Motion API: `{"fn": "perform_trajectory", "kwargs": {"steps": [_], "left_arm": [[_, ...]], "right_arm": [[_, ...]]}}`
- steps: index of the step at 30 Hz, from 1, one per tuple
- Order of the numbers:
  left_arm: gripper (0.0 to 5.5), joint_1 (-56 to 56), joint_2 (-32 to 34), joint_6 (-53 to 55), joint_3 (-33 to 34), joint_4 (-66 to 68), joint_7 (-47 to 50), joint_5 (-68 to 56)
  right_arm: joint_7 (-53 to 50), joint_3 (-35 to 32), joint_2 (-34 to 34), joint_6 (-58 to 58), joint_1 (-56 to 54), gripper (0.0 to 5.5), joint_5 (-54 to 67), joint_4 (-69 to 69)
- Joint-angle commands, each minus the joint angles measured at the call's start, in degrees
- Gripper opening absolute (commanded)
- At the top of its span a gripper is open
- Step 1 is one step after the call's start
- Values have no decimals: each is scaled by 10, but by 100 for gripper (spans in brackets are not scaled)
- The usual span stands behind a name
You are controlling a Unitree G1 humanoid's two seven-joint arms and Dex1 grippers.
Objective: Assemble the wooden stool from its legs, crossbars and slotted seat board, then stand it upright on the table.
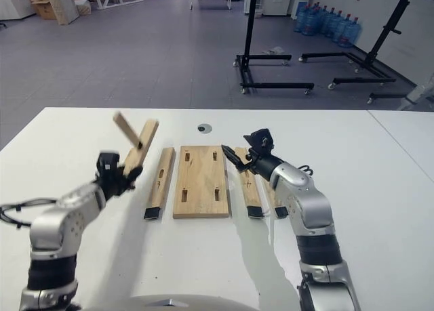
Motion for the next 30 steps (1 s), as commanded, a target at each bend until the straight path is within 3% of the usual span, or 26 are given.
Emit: {"fn": "perform_trajectory", "kwargs": {"steps": [1,4,7,10,18,30], "left_arm": [[203,-154,-57,66,99,-37,-27,-274],[203,-127,-85,87,122,2,-25,-414],[203,-75,-82,97,103,17,-24,-466],[203,-58,-82,92,83,26,-6,-524],[203,-51,-58,53,29,20,58,-650],[203,-26,-12,-8,-34,17,67,-685]], "right_arm": [[-23,-187,-49,116,-174,429,169,106],[-16,-288,-97,262,-312,429,356,196],[-31,-300,-90,365,-355,429,480,201],[-59,-288,-45,427,-322,429,595,193],[-164,-254,3,387,-259,429,704,185],[-258,-154,26,286,-244,429,873,137]]}}
